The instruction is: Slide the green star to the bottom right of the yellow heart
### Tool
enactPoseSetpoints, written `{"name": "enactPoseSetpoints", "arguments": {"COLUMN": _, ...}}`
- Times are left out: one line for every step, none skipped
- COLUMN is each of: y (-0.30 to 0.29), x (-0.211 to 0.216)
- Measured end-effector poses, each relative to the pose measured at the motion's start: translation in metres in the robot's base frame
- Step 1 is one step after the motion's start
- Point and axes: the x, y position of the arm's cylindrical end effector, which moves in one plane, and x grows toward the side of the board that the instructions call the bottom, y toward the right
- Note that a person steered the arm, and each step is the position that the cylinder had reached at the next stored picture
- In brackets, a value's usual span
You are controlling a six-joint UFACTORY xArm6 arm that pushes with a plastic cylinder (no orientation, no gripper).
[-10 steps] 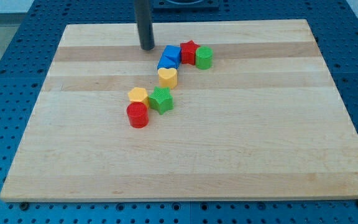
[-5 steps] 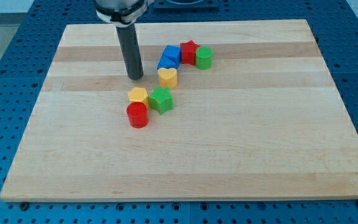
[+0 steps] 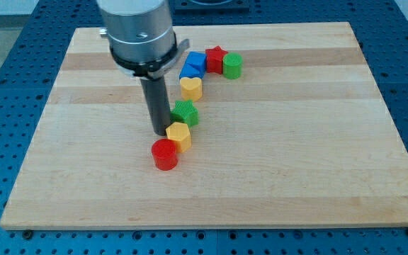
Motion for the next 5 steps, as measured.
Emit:
{"name": "enactPoseSetpoints", "arguments": {"y": 0.016, "x": -0.009}}
{"name": "enactPoseSetpoints", "arguments": {"y": 0.035, "x": -0.012}}
{"name": "enactPoseSetpoints", "arguments": {"y": 0.051, "x": -0.012}}
{"name": "enactPoseSetpoints", "arguments": {"y": 0.056, "x": -0.013}}
{"name": "enactPoseSetpoints", "arguments": {"y": 0.056, "x": -0.018}}
